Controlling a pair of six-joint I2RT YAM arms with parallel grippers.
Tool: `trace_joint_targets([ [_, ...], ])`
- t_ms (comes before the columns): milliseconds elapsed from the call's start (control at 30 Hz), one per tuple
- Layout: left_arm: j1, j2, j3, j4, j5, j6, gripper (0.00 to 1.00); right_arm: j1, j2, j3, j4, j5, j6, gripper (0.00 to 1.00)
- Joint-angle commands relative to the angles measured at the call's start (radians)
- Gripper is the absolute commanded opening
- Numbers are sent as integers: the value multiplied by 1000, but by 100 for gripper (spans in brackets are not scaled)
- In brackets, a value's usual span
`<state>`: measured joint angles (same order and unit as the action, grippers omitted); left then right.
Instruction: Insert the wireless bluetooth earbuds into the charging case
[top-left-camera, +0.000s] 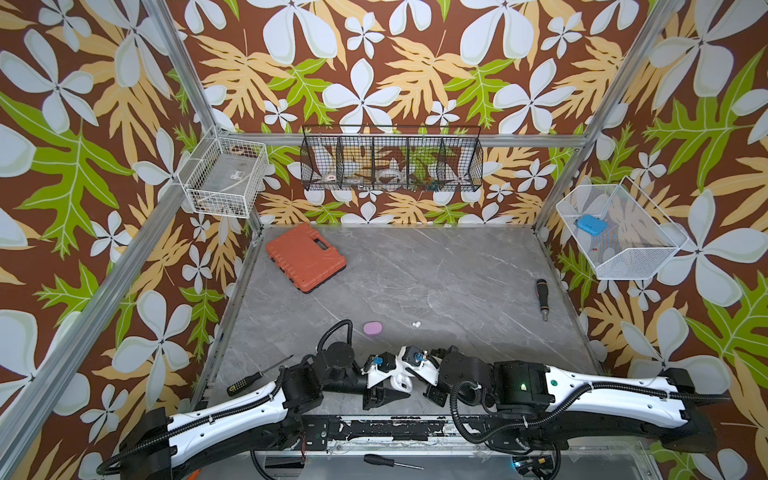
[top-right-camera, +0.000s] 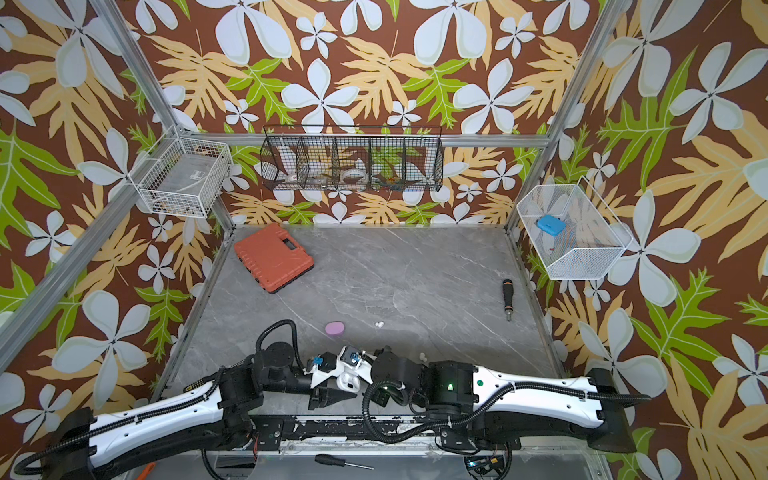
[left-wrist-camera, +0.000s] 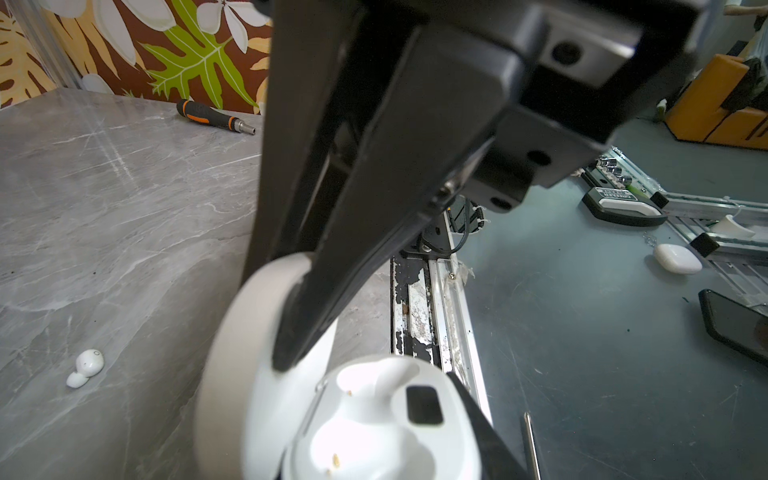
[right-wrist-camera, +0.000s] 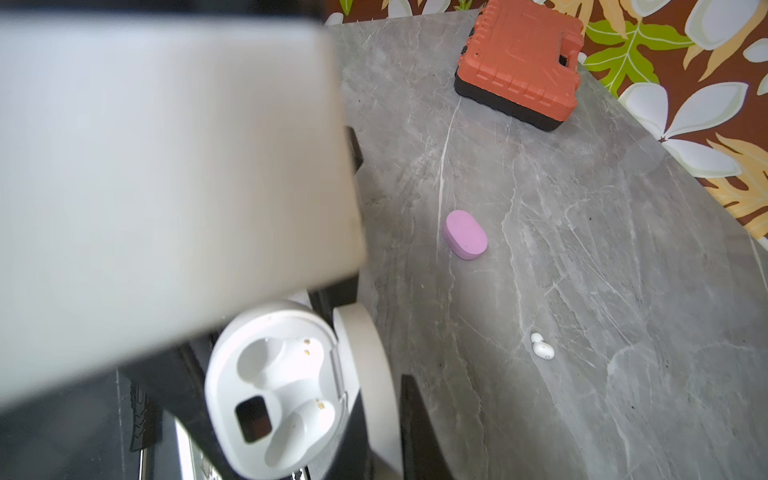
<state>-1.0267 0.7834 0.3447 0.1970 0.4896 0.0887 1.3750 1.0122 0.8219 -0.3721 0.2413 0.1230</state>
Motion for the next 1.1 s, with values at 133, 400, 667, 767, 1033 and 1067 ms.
trace_joint_targets([
  [133,2,-1,-6,28,-28,-4,51,0,-9,-1,26,26,4,8],
  [400,2,-9,-10,35,-50,-12,83,-1,-16,3,19,65,3,5],
  [667,2,-76,-35,46,-184,30,100,-23,-31,13,-4,112,14,3],
  [767,2,-102,-44,51,-268,48,100,-31,-41,27,-13,133,9,3],
  [1033,1,-231,-85,131,-574,117,100,-94,-28,81,-61,117,-40,3],
  [1067,1,-260,-98,163,-635,126,100,-113,-22,86,-68,102,-52,3],
])
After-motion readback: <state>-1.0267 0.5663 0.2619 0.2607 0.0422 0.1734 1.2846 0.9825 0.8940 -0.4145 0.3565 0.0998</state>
